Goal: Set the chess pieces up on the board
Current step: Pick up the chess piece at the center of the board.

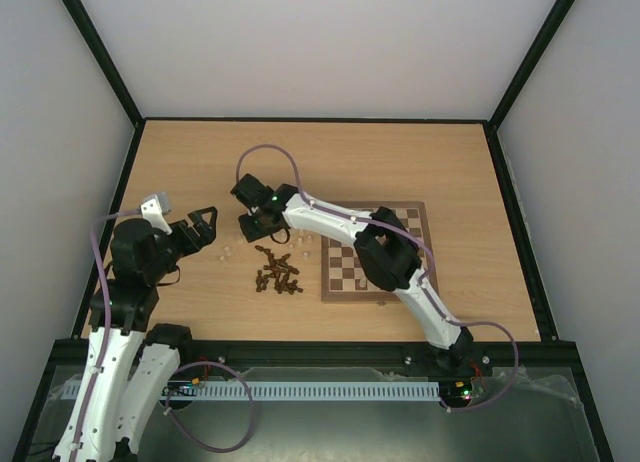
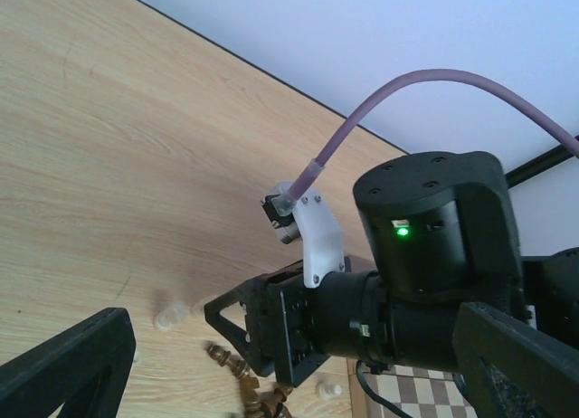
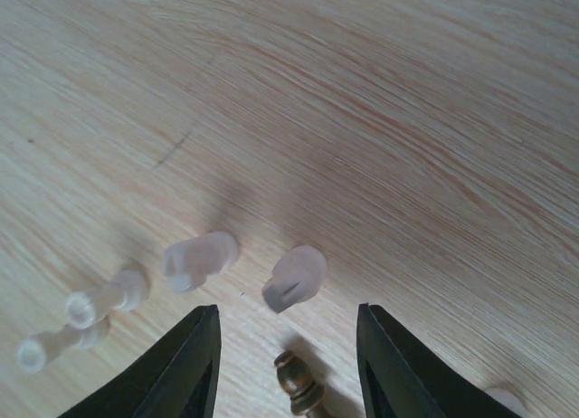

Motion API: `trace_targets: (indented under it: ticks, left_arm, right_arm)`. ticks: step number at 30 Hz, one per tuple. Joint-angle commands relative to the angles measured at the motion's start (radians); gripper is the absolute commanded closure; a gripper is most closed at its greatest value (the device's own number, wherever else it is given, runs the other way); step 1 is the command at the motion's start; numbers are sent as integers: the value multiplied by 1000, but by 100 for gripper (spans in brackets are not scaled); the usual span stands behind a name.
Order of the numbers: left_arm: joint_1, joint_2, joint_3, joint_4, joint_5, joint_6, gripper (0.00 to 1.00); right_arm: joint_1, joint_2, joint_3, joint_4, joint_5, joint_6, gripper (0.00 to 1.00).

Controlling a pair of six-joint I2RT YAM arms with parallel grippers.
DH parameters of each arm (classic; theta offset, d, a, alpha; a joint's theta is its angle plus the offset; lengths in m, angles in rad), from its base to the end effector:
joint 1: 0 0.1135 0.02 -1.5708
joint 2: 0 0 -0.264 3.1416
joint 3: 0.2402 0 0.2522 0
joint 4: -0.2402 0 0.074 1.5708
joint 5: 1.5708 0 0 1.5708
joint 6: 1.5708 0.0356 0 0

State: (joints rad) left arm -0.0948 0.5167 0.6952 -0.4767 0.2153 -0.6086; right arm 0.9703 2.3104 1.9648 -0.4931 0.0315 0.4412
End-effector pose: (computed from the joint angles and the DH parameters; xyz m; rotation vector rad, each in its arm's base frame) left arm 0.1236 -0.0194 0.3145 -0.3384 1.8892 -0.6810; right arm 0.2959 0.4300 0.2005 -0.6393 2.4178 0.5918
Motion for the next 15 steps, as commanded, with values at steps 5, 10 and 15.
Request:
trace_targets:
  ticks: [5, 10, 15]
  left_arm:
    - [7, -14, 33, -36, -11, 18, 1]
    - [7, -14, 32, -36, -12, 20, 0]
    - [7, -14, 32, -36, -16, 22, 0]
  right_arm:
    - [8, 63, 75, -88, 48, -10, 58]
    - [8, 88, 102, -91, 51, -19, 60]
    - [8, 112, 132, -98, 53, -27, 62]
